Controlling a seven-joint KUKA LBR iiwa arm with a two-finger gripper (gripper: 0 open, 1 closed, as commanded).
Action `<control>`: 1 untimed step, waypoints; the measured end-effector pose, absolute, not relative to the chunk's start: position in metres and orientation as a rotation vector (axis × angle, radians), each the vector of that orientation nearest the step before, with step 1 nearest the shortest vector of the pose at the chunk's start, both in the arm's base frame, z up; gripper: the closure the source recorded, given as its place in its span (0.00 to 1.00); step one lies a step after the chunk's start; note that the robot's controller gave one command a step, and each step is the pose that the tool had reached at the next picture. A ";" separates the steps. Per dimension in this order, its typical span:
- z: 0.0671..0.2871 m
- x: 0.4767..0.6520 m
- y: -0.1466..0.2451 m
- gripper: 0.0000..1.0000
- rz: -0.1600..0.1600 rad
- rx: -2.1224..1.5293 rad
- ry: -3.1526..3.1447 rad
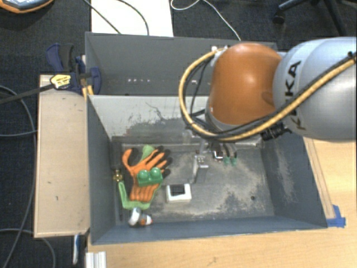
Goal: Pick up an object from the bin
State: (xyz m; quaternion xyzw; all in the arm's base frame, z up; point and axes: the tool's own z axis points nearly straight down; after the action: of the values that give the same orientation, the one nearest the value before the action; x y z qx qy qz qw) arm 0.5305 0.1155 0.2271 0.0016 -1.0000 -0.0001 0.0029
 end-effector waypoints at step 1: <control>0.232 0.532 0.115 0.00 -0.002 -0.002 -3.145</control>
Offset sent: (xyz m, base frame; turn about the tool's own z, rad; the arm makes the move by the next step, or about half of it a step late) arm -0.0211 0.0590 -0.1399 -0.0804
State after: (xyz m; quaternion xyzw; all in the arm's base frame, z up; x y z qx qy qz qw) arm 0.5321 0.1147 0.2317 -0.0006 -1.0000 -0.0006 -0.0015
